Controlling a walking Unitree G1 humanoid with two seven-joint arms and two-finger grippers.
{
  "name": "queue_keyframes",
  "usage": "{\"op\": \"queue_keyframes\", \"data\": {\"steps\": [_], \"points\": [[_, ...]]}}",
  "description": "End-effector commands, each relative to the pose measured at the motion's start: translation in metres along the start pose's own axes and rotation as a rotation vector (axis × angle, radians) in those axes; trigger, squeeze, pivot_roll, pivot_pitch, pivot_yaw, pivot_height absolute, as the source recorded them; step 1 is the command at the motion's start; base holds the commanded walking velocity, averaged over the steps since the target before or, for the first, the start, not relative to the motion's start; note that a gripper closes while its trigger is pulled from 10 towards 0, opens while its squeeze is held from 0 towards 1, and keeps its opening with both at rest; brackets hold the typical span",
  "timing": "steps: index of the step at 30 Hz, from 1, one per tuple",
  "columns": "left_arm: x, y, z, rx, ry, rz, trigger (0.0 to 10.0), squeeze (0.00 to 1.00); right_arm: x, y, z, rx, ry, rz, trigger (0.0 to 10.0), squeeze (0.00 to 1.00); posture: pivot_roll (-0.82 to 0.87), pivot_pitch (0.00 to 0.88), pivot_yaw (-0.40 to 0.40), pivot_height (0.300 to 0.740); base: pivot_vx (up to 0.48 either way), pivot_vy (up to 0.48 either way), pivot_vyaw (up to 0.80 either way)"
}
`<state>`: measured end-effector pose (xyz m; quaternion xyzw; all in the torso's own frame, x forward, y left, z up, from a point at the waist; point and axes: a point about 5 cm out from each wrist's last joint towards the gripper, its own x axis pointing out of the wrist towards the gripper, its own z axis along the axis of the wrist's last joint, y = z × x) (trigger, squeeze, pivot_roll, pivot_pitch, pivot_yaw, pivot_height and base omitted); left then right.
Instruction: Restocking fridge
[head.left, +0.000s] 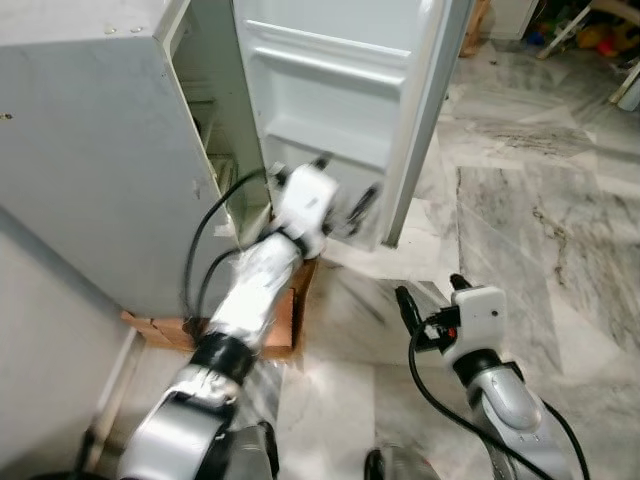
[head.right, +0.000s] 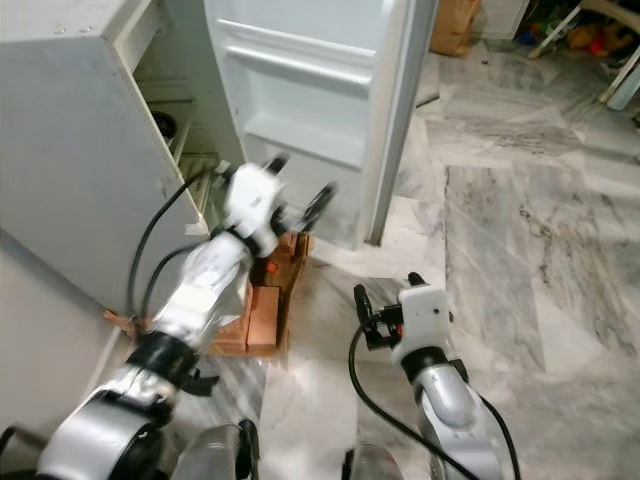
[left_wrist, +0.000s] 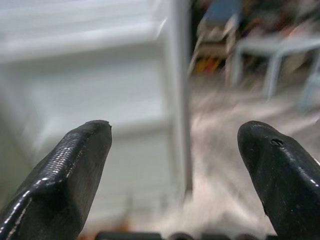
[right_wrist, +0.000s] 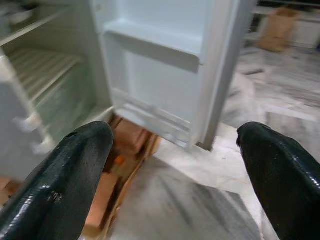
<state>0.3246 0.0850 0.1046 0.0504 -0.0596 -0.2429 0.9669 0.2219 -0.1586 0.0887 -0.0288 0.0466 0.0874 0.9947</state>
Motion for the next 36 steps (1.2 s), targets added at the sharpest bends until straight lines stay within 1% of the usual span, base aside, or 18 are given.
{"op": "queue_keyframes", "data": {"steps": [1, 2, 3, 4, 5, 6, 7, 8, 9, 12, 13, 18, 21, 24, 29, 33, 35, 36], "points": [[0.003, -0.002, 0.008, 0.014, -0.034, 0.003, 10.0, 0.0, 0.001, -0.003, -0.002, -0.013, 0.009, -0.017, 10.0, 0.0, 0.02, 0.078, 0.039, 0.74, 0.247, -0.409, -0.8], [-0.007, 0.002, 0.001, 0.018, -0.014, 0.028, 10.0, 0.0, 0.003, -0.002, 0.001, -0.02, -0.003, -0.013, 10.0, 0.0, 0.02, 0.079, 0.036, 0.74, 0.277, -0.386, -0.8], [-0.007, 0.002, 0.001, 0.018, -0.014, 0.028, 10.0, 0.0, 0.003, -0.002, 0.001, -0.02, -0.003, -0.013, 10.0, 0.0, 0.02, 0.079, 0.036, 0.74, 0.277, -0.386, -0.8], [-0.016, 0.004, -0.003, 0.011, 0.005, 0.06, 10.0, 0.0, 0.005, -0.001, 0.003, -0.021, -0.012, -0.013, 10.0, 0.0, 0.04, 0.082, 0.031, 0.74, 0.319, -0.356, -0.64], [-0.019, 0.005, -0.005, 0.015, 0.014, 0.074, 10.0, 0.0, 0.006, -0.001, 0.005, -0.026, -0.026, -0.023, 10.0, 0.0, 0.04, 0.082, 0.032, 0.74, 0.334, -0.341, -0.59], [-0.023, 0.006, -0.006, 0.023, 0.021, 0.083, 10.0, 0.0, 0.007, -0.001, 0.008, -0.028, -0.041, -0.035, 10.0, 0.0, 0.05, 0.083, 0.034, 0.74, 0.345, -0.33, -0.59], [-0.027, 0.007, -0.005, 0.058, 0.022, 0.089, 10.0, 0.0, 0.009, 0.001, 0.012, -0.023, -0.058, -0.034, 10.0, 0.0, 0.05, 0.085, 0.04, 0.74, 0.364, -0.311, -0.6], [-0.027, 0.007, -0.005, 0.058, 0.022, 0.089, 10.0, 0.0, 0.009, 0.001, 0.012, -0.023, -0.058, -0.034, 10.0, 0.0, 0.05, 0.085, 0.04, 0.74, 0.364, -0.311, -0.6], [-0.035, 0.01, -0.004, 0.093, 0.024, 0.104, 10.0, 0.0, 0.013, 0.004, 0.018, -0.01, -0.077, -0.028, 10.0, 0.0, 0.06, 0.084, 0.042, 0.74, 0.379, -0.292, -0.6], [-0.045, 0.017, -0.007, 0.086, 0.046, 0.163, 10.0, 0.0, 0.017, 0.006, 0.021, 0.006, -0.089, -0.019, 10.0, 0.0, 0.09, 0.084, 0.042, 0.74, 0.421, 0.0, -0.6], [-0.051, 0.02, -0.008, 0.104, 0.061, 0.174, 10.0, 0.0, 0.019, 0.005, 0.022, 0.001, -0.095, -0.019, 10.0, 0.0, 0.1, 0.085, 0.046, 0.74, 0.435, 0.0, 0.0], [-0.063, 0.024, -0.008, 0.11, 0.097, 0.202, 10.0, 0.0, 0.023, 0.005, 0.025, 0.013, -0.114, -0.03, 10.0, 0.0, 0.11, 0.099, 0.045, 0.74, 0.455, 0.0, 0.0], [-0.07, 0.029, -0.014, 0.108, 0.134, 0.237, 10.0, 0.0, 0.024, 0.008, 0.023, 0.021, -0.093, -0.031, 10.0, 0.0, 0.1, 0.1, 0.04, 0.74, 0.475, 0.0, 0.0], [-0.072, 0.031, -0.017, 0.087, 0.153, 0.266, 10.0, 0.0, 0.026, 0.009, 0.026, 0.006, -0.106, -0.023, 10.0, 0.0, 0.08, 0.096, 0.045, 0.74, 0.48, 0.0, 0.0], [-0.073, 0.031, -0.017, 0.097, 0.166, 0.245, 10.0, 0.0, 0.03, 0.007, 0.03, 0.001, -0.119, -0.035, 10.0, 0.0, 0.06, 0.076, 0.043, 0.74, 0.48, 0.0, 0.74], [-0.07, 0.033, -0.017, 0.073, 0.166, 0.264, 10.0, 0.0, 0.037, 0.008, 0.026, 0.011, -0.117, -0.056, 10.0, 0.0, 0.04, 0.04, 0.051, 0.74, 0.48, 0.0, 0.8], [-0.069, 0.033, -0.017, 0.065, 0.163, 0.267, 10.0, 0.0, 0.038, 0.008, 0.025, 0.012, -0.117, -0.06, 10.0, 0.0, 0.04, 0.04, 0.051, 0.74, 0.48, 0.0, 0.8], [-0.066, 0.03, -0.019, 0.051, 0.159, 0.257, 10.0, 0.0, 0.04, 0.009, 0.023, 0.019, -0.117, -0.068, 10.0, 0.0, 0.03, 0.02, 0.049, 0.74, 0.48, 0.0, 0.79]]}}
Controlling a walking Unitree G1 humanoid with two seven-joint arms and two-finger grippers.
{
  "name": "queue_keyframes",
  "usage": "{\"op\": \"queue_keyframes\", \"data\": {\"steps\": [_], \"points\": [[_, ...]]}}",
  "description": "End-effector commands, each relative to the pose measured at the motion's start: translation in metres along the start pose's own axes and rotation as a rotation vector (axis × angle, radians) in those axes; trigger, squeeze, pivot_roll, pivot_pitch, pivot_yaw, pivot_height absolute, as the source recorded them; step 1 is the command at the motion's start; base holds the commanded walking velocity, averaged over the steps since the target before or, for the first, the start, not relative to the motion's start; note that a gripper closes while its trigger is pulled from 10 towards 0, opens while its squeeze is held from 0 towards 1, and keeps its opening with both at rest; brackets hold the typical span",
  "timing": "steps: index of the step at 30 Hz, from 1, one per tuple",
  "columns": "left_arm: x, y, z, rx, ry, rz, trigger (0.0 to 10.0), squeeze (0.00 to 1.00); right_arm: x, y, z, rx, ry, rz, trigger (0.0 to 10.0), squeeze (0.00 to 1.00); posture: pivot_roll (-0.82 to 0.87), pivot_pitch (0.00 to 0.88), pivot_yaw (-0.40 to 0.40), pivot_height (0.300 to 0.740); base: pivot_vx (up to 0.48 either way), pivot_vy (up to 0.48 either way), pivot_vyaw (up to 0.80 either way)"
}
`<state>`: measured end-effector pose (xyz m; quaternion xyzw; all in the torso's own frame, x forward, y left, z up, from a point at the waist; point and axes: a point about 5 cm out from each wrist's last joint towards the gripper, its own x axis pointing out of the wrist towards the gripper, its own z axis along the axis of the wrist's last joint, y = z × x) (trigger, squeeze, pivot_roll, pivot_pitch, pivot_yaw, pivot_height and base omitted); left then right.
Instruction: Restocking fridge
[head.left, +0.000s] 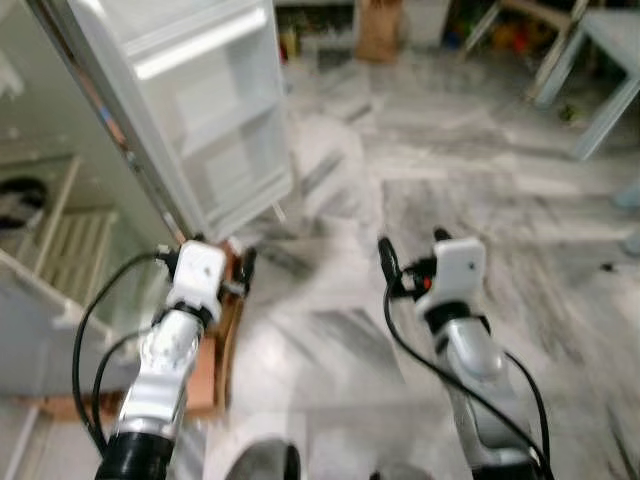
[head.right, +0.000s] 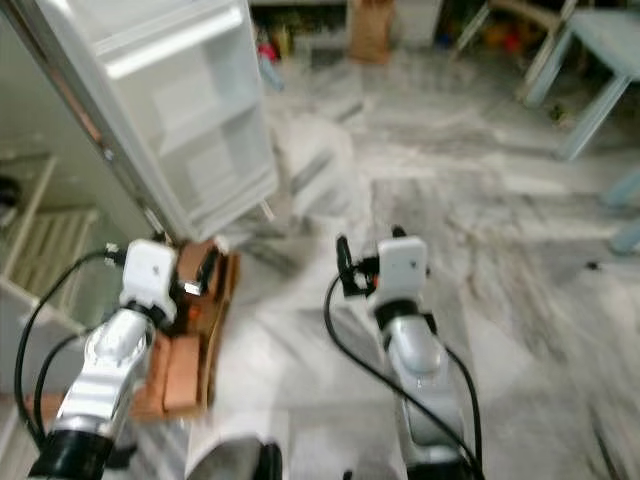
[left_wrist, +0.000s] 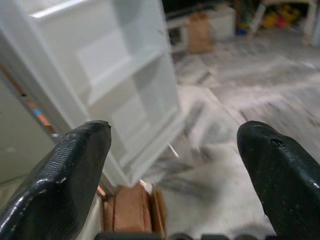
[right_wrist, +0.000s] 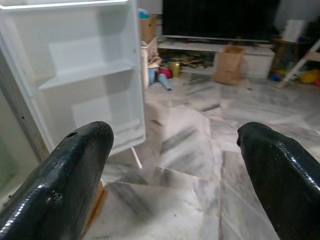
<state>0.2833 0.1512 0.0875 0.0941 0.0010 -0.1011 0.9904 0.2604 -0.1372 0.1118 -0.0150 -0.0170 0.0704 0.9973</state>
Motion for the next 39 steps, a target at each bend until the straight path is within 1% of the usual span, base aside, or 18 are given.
{"op": "queue_keyframes", "data": {"steps": [1, 3, 4, 7, 10, 15, 18, 20, 23, 28, 33, 36, 37, 39], "points": [[0.003, -0.01, -0.003, -0.026, 0.003, -0.028, 10.0, 0.0, 0.001, -0.004, -0.007, 0.003, 0.012, -0.036, 10.0, 0.0, 0.03, 0.02, 0.049, 0.74, 0.48, 0.0, 0.79], [0.006, -0.019, -0.005, -0.024, 0.012, -0.067, 10.0, 0.0, 0.004, -0.002, -0.009, 0.022, 0.018, -0.046, 10.0, 0.0, 0.01, 0.008, 0.05, 0.74, 0.48, 0.0, 0.0], [0.006, -0.019, -0.005, -0.024, 0.012, -0.067, 10.0, 0.0, 0.004, -0.002, -0.009, 0.022, 0.018, -0.046, 10.0, 0.0, 0.01, 0.008, 0.05, 0.74, 0.48, 0.0, 0.0], [0.01, -0.029, -0.003, -0.016, 0.007, -0.115, 10.0, 0.0, 0.008, -0.001, -0.007, 0.025, 0.016, -0.043, 10.0, 0.0, 0.01, 0.005, 0.051, 0.74, 0.474, 0.0, -0.73], [0.01, -0.034, -0.003, 0.007, 0.008, -0.15, 10.0, 0.0, 0.01, -0.001, -0.008, 0.024, 0.02, -0.046, 10.0, 0.0, 0.01, 0.003, 0.05, 0.74, 0.419, -0.178, -0.8], [0.006, -0.04, -0.002, -0.001, 0.008, -0.191, 10.0, 0.0, 0.012, 0.001, -0.008, 0.022, 0.017, -0.042, 10.0, 0.0, 0.01, 0.019, 0.052, 0.74, 0.103, -0.429, -0.8], [0.005, -0.041, -0.002, -0.009, 0.004, -0.196, 10.0, 0.0, 0.013, 0.003, -0.009, 0.021, 0.013, -0.041, 10.0, 0.0, 0.01, 0.019, 0.052, 0.74, 0.0, -0.461, -0.8], [0.006, -0.042, -0.002, -0.019, 0.001, -0.199, 10.0, 0.0, 0.018, 0.006, -0.009, 0.015, -0.001, -0.027, 10.0, 0.0, 0.01, 0.026, 0.052, 0.74, 0.0, -0.465, -0.8], [0.006, -0.045, -0.002, -0.022, -0.001, -0.208, 10.0, 0.0, 0.021, 0.006, -0.005, 0.009, -0.014, -0.02, 10.0, 0.0, 0.01, 0.034, 0.045, 0.74, 0.0, -0.472, -0.8], [0.006, -0.046, -0.002, -0.027, 0.001, -0.21, 10.0, 0.0, 0.021, 0.005, -0.005, 0.005, -0.015, -0.018, 10.0, 0.0, 0.01, 0.037, 0.042, 0.74, 0.0, -0.472, -0.8], [0.009, -0.049, 0.0, -0.022, 0.0, -0.209, 10.0, 0.0, 0.021, 0.008, -0.004, 0.005, -0.019, -0.013, 10.0, 0.0, 0.0, 0.045, 0.043, 0.74, 0.0, -0.472, -0.8], [0.011, -0.048, 0.003, -0.039, -0.01, -0.191, 10.0, 0.0, 0.019, 0.008, -0.004, 0.005, -0.023, -0.014, 10.0, 0.0, 0.0, 0.048, 0.045, 0.74, 0.367, -0.304, -0.8], [0.012, -0.046, 0.002, -0.043, -0.003, -0.167, 10.0, 0.0, 0.019, 0.007, -0.003, 0.015, -0.029, -0.02, 10.0, 0.0, 0.0, 0.049, 0.046, 0.74, 0.461, 0.0, -0.48], [0.012, -0.045, 0.002, -0.045, -0.001, -0.157, 10.0, 0.0, 0.019, 0.007, -0.003, 0.019, -0.033, -0.022, 10.0, 0.0, 0.0, 0.05, 0.047, 0.74, 0.461, 0.0, -0.48]]}}
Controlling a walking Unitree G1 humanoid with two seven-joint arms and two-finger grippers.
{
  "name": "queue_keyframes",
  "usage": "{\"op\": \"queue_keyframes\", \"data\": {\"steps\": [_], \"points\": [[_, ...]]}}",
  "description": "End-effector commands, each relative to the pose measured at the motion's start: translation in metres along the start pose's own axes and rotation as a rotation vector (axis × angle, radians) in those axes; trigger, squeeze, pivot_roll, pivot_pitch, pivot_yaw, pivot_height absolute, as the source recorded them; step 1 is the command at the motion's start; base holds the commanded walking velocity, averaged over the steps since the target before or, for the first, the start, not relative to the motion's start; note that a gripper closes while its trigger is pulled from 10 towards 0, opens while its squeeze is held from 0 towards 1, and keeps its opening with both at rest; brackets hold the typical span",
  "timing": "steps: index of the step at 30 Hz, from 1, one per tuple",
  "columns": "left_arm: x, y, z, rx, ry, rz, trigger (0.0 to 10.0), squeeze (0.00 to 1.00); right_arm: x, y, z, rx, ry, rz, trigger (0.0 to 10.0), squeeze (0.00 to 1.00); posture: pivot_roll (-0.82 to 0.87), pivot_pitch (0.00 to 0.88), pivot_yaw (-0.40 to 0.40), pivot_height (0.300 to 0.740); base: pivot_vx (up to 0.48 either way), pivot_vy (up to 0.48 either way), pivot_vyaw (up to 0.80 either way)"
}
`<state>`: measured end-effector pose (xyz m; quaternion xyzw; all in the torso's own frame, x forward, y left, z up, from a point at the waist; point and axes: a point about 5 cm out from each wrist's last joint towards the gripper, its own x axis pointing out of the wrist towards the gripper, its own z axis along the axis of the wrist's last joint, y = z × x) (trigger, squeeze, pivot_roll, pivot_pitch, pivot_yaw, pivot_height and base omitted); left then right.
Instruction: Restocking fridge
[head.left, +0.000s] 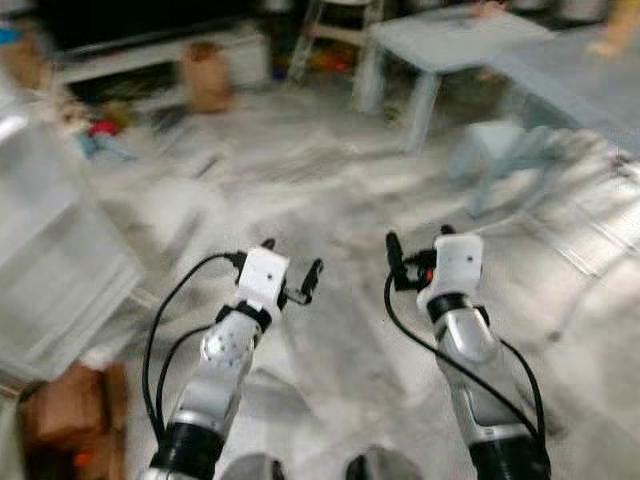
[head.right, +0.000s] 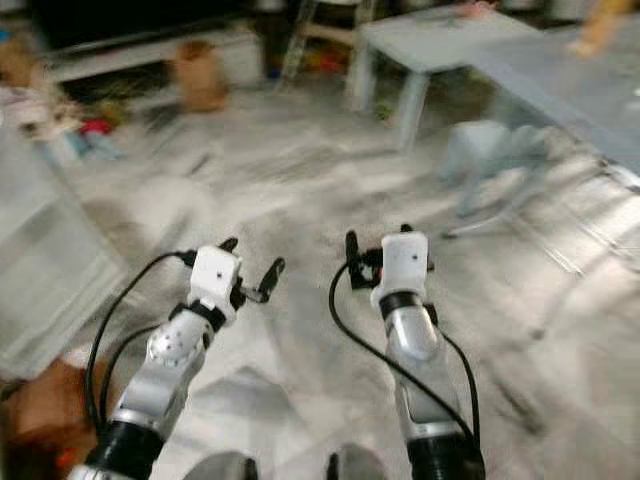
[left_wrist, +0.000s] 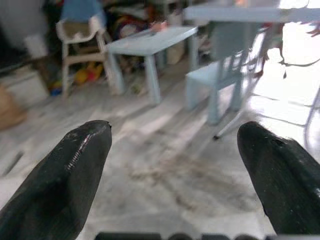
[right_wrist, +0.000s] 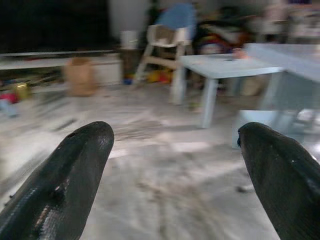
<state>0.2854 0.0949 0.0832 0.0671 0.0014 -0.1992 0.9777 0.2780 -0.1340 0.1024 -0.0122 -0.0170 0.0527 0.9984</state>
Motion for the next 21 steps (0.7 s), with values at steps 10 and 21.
{"op": "queue_keyframes", "data": {"steps": [10, 21], "points": [[-0.006, 0.039, 0.0, -0.042, -0.002, 0.266, 10.0, 0.0, 0.002, 0.005, 0.008, 0.004, -0.05, 0.013, 10.0, 0.0, 0.0, 0.052, 0.051, 0.74, 0.48, 0.0, 0.0], [-0.005, 0.044, 0.002, -0.02, -0.01, 0.279, 10.0, 0.0, 0.007, 0.001, 0.012, -0.002, -0.072, -0.009, 10.0, 0.0, 0.0, 0.041, 0.059, 0.74, 0.48, 0.0, 0.0]]}}
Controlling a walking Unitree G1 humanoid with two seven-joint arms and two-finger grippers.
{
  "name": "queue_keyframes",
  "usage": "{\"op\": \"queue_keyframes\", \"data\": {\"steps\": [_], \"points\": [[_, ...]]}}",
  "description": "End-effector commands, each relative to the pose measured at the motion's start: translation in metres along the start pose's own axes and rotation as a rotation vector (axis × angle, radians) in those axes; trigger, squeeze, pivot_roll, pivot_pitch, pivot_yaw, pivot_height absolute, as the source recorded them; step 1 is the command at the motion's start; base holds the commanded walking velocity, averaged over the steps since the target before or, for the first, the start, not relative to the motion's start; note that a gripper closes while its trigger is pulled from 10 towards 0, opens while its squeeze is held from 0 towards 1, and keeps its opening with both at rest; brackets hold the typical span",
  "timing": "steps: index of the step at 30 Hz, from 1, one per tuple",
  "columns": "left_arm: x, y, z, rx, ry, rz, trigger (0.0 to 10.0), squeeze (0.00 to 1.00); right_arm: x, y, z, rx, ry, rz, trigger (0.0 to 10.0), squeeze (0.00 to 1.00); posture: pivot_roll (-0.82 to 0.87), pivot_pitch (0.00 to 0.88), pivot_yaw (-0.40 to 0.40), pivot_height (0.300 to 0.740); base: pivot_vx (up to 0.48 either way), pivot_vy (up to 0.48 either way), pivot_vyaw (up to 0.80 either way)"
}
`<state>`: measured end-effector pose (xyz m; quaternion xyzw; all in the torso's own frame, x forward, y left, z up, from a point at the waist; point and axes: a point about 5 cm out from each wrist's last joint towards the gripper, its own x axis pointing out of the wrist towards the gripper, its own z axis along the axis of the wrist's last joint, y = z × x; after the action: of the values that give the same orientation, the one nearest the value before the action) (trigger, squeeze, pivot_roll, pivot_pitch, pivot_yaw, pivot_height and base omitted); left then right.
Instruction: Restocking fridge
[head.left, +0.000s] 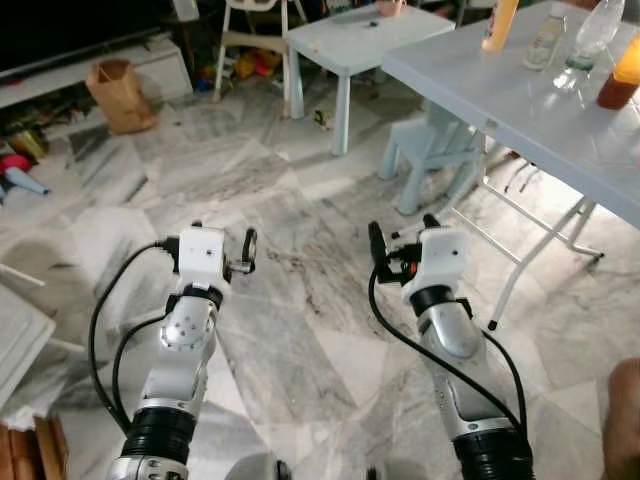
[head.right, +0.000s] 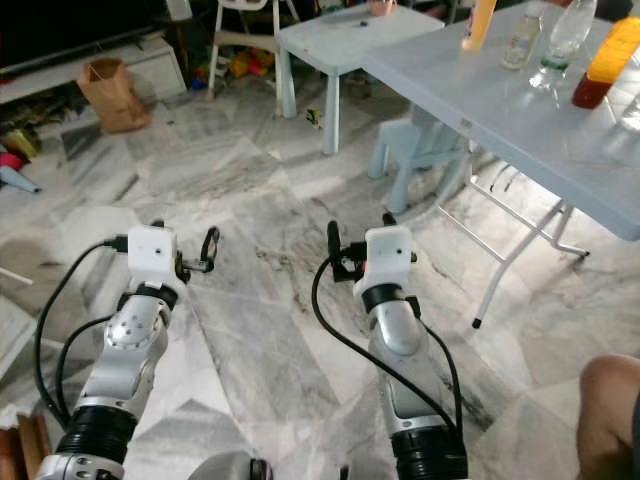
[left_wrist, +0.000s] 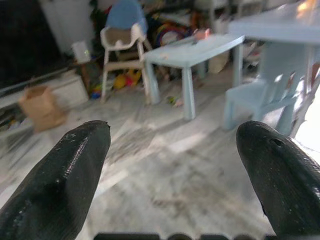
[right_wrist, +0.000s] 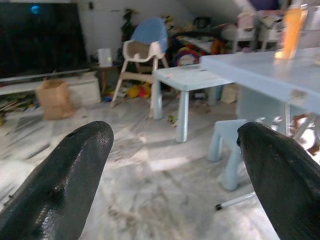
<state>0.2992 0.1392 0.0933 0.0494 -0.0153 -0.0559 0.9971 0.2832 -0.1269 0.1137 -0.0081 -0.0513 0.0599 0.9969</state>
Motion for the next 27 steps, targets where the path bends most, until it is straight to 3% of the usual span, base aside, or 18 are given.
{"op": "queue_keyframes", "data": {"steps": [1, 5, 8, 11, 20, 27], "points": [[-0.002, -0.001, -0.002, 0.012, 0.006, -0.003, 10.0, 0.0, 0.0, -0.007, 0.001, -0.011, -0.01, -0.034, 10.0, 0.0, 0.01, 0.039, 0.061, 0.74, 0.48, 0.0, 0.0], [-0.01, 0.015, -0.003, 0.012, -0.002, 0.07, 10.0, 0.0, -0.002, -0.017, 0.004, -0.024, -0.03, -0.097, 10.0, 0.0, 0.0, 0.035, 0.07, 0.74, 0.48, 0.0, 0.0], [-0.025, 0.035, -0.014, 0.009, 0.042, 0.158, 10.0, 0.0, -0.003, -0.023, 0.005, -0.026, -0.035, -0.125, 10.0, 0.0, 0.0, 0.029, 0.078, 0.74, 0.48, 0.0, 0.0], [-0.032, 0.044, -0.02, 0.001, 0.064, 0.183, 10.0, 0.0, -0.005, -0.026, 0.004, -0.027, -0.034, -0.138, 10.0, 0.0, 0.0, 0.023, 0.08, 0.74, 0.475, 0.0, 0.0], [-0.021, 0.039, -0.015, -0.001, 0.048, 0.161, 10.0, 0.0, -0.002, -0.022, 0.001, -0.025, -0.026, -0.149, 10.0, 0.0, 0.0, 0.009, 0.088, 0.74, 0.45, 0.0, 0.0], [-0.021, 0.037, -0.018, -0.002, 0.054, 0.145, 10.0, 0.0, -0.004, -0.025, 0.0, -0.033, -0.023, -0.16, 10.0, 0.0, 0.0, 0.012, 0.077, 0.74, 0.432, 0.0, -0.72]]}}
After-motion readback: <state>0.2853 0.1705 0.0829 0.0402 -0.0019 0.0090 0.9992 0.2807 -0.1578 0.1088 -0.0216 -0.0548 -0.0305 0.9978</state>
